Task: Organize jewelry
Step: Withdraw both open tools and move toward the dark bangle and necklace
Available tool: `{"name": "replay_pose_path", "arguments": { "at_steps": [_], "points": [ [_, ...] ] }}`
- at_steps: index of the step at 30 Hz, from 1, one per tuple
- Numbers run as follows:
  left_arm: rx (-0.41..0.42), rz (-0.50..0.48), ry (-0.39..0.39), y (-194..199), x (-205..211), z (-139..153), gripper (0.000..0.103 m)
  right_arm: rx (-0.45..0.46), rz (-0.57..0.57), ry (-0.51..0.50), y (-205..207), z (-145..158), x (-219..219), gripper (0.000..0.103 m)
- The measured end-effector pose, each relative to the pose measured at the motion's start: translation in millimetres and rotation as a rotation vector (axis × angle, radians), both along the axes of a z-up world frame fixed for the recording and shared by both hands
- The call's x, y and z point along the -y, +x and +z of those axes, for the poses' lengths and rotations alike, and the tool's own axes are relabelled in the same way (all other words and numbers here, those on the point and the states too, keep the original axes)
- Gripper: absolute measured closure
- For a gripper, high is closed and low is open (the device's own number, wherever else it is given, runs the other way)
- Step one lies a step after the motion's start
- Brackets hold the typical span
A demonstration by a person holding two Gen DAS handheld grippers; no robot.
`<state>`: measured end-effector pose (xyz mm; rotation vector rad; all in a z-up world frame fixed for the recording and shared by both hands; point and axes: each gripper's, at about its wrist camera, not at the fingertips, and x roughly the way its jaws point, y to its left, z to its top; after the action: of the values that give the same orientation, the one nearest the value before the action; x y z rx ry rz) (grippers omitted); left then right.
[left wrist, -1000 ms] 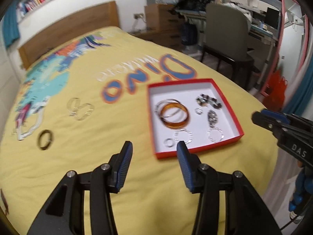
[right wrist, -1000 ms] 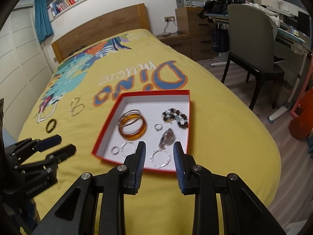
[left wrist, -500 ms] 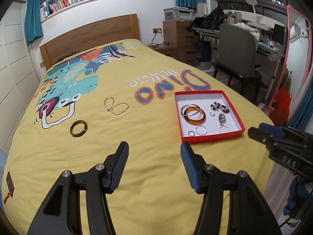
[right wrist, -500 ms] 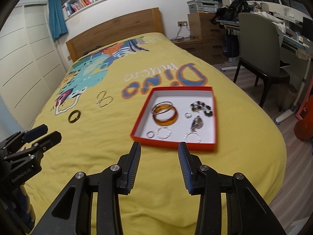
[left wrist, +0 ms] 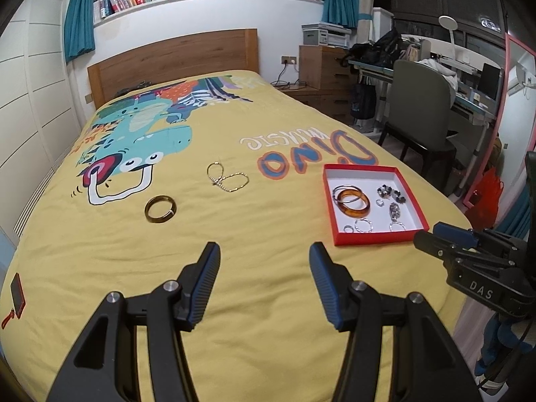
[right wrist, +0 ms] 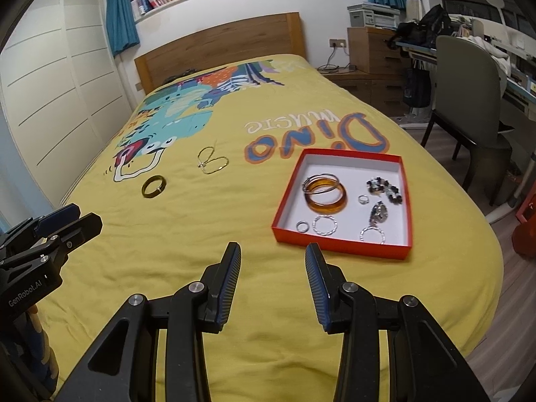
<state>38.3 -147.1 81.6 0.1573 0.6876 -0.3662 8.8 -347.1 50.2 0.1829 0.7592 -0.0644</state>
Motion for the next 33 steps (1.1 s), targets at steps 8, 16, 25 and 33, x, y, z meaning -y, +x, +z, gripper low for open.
{"name": "replay_pose_path", "arguments": {
  "at_steps": [8,16,25,33],
  "points": [
    [-0.031,0.037,-0.003,16.1,-12.1,-15.5,0.05,-0.028,0.034,0.003,15.7,-8.6,-16.8,0.063],
    [-0.055,0.078,-0.004,42.4,-26.4,-34.2,0.05,-0.048,0.088,0.026,49.5,-22.4,-32.6,0.063],
    [-0.105,0.118,0.013,79.6,-38.3,-59.3,0.05,-0.075,0.144,0.063,94.6,-45.1,-51.3,0.063],
    [-0.147,0.149,0.024,106.5,-47.2,-84.1,0.05,-0.102,0.179,0.084,131.2,-67.7,-64.9,0.063]
  ]
}}
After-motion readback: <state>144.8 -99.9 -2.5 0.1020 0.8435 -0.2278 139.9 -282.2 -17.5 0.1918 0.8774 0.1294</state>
